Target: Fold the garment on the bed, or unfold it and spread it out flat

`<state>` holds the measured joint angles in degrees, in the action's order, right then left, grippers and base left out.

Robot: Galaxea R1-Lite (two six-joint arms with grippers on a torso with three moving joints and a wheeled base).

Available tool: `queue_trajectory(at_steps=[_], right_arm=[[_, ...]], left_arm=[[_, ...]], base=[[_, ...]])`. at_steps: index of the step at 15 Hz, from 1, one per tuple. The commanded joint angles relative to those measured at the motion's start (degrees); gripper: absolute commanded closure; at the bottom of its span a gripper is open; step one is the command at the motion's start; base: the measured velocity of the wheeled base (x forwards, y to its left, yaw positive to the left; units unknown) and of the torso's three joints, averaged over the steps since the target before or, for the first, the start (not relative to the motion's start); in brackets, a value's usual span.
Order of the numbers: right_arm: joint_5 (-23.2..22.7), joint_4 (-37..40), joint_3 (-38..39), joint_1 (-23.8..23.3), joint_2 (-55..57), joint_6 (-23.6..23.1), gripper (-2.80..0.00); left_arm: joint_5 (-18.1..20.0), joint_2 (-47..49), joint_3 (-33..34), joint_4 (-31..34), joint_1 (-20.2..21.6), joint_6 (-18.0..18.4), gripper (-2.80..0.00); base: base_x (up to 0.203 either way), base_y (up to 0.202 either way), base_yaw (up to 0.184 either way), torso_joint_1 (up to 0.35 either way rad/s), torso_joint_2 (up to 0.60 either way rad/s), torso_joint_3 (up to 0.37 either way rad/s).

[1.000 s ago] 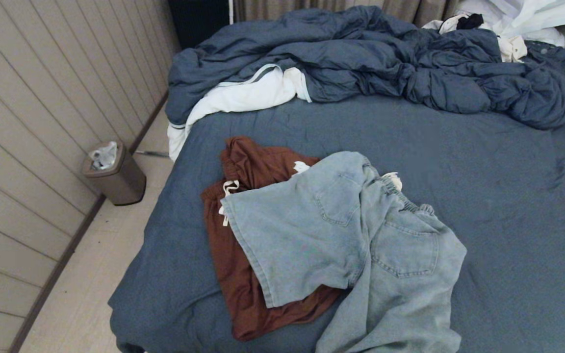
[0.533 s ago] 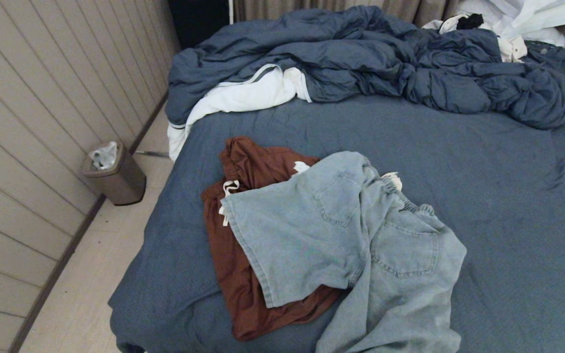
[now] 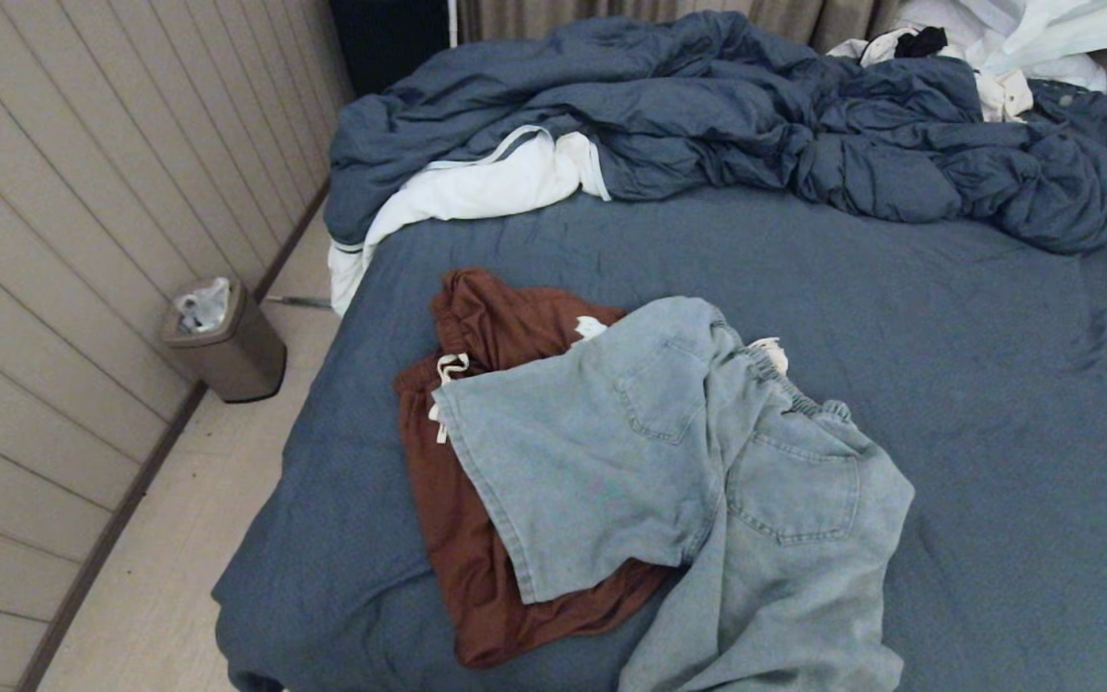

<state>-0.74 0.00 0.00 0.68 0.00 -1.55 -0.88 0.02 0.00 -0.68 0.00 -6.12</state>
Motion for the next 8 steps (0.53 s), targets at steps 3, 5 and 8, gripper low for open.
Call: queue_trajectory(at_steps=[3,5,8], right_arm=[[0.0,0.0,0.0,0.0,0.0,0.0,0.00],[0.0,0.0,0.0,0.0,0.0,0.0,0.00],[0.0,0.0,0.0,0.0,0.0,0.0,0.00]], left_arm=[[0.0,0.0,0.0,0.0,0.0,-0.1,0.00],[0.0,0.0,0.0,0.0,0.0,-0.1,0.00],[0.0,0.0,0.0,0.0,0.0,-0.1,0.00]], base=[[0.000,0.000,0.000,0.000,0.00,0.000],[0.000,0.000,0.000,0.000,0.00,0.000],[0.000,0.000,0.000,0.000,0.00,0.000]])
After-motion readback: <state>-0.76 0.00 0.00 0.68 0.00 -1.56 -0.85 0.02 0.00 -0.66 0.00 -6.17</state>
